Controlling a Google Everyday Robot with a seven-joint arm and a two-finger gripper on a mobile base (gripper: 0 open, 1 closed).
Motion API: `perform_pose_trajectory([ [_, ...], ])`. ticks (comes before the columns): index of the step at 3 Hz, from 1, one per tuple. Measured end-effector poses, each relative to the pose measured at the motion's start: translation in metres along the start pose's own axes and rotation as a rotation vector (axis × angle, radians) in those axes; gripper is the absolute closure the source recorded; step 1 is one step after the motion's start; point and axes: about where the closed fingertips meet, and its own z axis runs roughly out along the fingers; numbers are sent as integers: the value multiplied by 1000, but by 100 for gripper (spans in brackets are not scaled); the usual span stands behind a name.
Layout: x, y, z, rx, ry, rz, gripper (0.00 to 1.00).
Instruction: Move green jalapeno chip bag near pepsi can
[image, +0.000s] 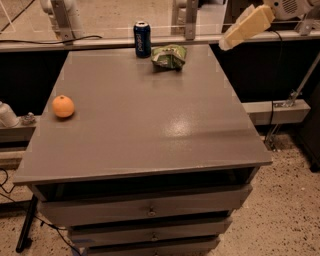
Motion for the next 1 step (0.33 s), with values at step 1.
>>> perform_pose_trajectory([
  [1,-4,1,-1,-7,-17,3,0],
])
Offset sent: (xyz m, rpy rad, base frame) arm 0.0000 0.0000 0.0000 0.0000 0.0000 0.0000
